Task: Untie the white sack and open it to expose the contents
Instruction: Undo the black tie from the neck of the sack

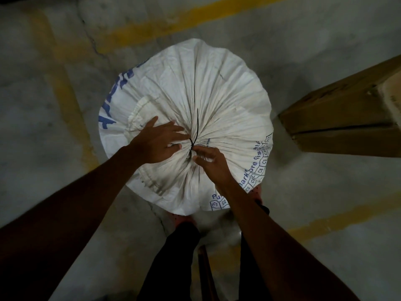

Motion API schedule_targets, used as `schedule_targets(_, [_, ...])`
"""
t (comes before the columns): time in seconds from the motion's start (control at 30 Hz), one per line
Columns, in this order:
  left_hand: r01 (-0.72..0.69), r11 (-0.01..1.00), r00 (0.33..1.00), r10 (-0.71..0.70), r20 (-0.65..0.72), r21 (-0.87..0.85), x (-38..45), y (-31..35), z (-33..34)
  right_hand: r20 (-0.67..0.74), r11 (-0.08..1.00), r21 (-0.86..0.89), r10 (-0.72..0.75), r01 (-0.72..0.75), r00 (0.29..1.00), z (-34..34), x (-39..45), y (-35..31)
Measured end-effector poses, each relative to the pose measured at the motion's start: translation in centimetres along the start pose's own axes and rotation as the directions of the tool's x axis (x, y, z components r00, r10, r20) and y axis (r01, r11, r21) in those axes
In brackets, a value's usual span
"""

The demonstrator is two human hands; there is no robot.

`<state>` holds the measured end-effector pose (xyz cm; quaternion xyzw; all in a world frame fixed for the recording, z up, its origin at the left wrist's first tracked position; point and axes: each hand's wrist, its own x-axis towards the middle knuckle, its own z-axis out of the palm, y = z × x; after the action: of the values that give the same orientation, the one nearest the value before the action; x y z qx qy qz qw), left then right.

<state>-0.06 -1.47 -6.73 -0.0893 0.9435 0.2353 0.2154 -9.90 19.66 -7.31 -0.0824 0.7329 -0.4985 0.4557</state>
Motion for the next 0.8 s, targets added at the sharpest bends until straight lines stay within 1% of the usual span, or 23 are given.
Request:
schedule_targets(0.07, [0.019,0.999,0.999,-0.020,-0.029,-0.042,0.0,0.2,0.0,0.029,1.000,0.028,-0.014,0.014,0.999,0.2,0.4,0.4])
schedule_targets(0.17, [0.022,0.999,0.996,-0.025,-0.082,-0.046,0.0,0.5,0.4,0.081,0.995,0.090,-0.054,0.046,0.995,0.3,1.2,1.3])
schedule_targets(0.27, [0.030,0.998,0.991,-0.036,-0.126,-0.050,0.3,1.2,1.0,0.101,0.988,0.144,-0.070,0.055,0.992,-0.5,0.7,1.5])
schedule_targets(0.37, [0.059,0.997,0.993,-0.064,-0.101,-0.052,0.4,1.6,1.4,0.170,0.983,0.184,-0.032,0.000,0.985,-1.7,-0.2,1.9])
schedule_targets(0.47, [0.124,0.987,0.990,-0.130,-0.050,-0.099,0.2,2.3,1.2,0.254,0.973,0.218,0.016,-0.074,0.967,-3.0,-1.0,2.2])
schedule_targets(0.5, [0.145,0.983,0.988,-0.150,-0.038,-0.115,0.1,2.5,0.9,0.290,0.972,0.212,0.036,-0.101,0.956,-3.2,-1.1,2.6])
schedule_targets(0.57, [0.181,0.974,0.982,-0.185,-0.021,-0.137,-0.1,2.9,0.7,0.352,0.984,0.135,0.064,-0.119,0.934,-3.5,-1.6,3.3])
schedule_targets(0.63, [0.202,0.966,0.977,-0.209,-0.028,-0.158,0.1,3.2,0.4,0.333,0.992,0.088,0.052,-0.086,0.941,-3.7,-2.0,4.0])
schedule_targets(0.73, [0.252,0.943,0.956,-0.277,-0.096,-0.217,0.8,4.0,0.3,0.230,0.998,0.068,-0.015,0.000,0.973,-3.8,-2.1,4.7])
schedule_targets(0.8, [0.284,0.922,0.933,-0.329,-0.147,-0.262,1.1,4.6,0.7,0.177,0.997,0.078,-0.036,0.022,0.984,-3.5,-1.8,4.6])
